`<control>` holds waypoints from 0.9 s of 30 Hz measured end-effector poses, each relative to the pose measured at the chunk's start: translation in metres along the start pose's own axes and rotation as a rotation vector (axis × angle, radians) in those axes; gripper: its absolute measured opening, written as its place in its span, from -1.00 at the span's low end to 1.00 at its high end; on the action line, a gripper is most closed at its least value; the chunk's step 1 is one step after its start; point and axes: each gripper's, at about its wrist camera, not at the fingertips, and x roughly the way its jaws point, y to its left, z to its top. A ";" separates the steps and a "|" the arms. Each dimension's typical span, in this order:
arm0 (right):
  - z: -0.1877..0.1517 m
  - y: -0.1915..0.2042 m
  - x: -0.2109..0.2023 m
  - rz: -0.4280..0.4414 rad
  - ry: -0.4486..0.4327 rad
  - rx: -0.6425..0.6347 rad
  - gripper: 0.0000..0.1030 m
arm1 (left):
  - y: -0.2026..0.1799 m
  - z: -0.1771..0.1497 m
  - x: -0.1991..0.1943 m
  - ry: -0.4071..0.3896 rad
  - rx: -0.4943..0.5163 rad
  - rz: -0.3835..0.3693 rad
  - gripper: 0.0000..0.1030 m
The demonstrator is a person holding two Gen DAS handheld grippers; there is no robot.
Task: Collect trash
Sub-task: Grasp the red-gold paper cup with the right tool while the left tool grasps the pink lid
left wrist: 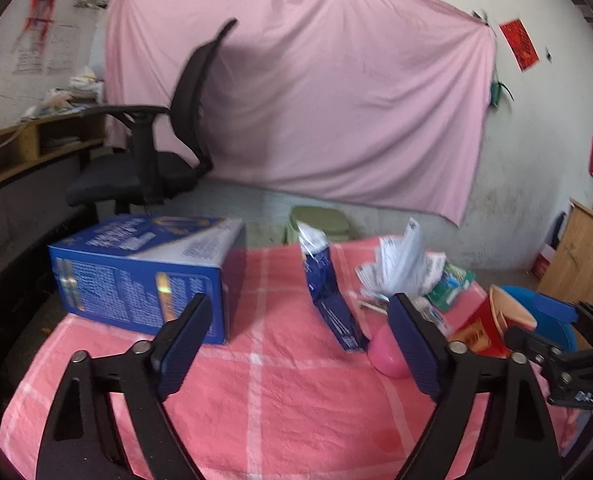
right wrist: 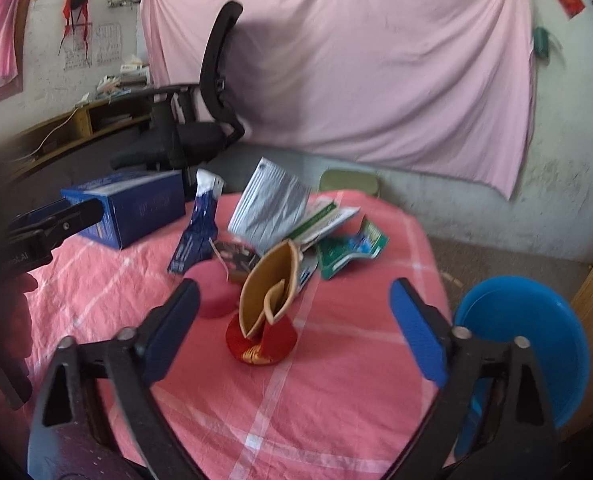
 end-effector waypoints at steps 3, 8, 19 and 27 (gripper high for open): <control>-0.003 0.001 0.013 0.033 0.058 0.000 0.62 | -0.012 -0.008 0.020 0.089 0.049 -0.089 0.24; -0.007 -0.004 0.018 0.093 0.087 0.021 -0.10 | -0.028 -0.009 0.047 0.219 0.087 -0.249 0.16; -0.005 -0.012 0.000 0.076 0.043 -0.016 -0.16 | -0.076 -0.009 0.082 0.301 0.333 -0.274 -0.06; -0.002 -0.024 0.000 0.050 0.022 -0.007 -0.17 | -0.078 -0.010 0.092 0.326 0.337 -0.245 -0.05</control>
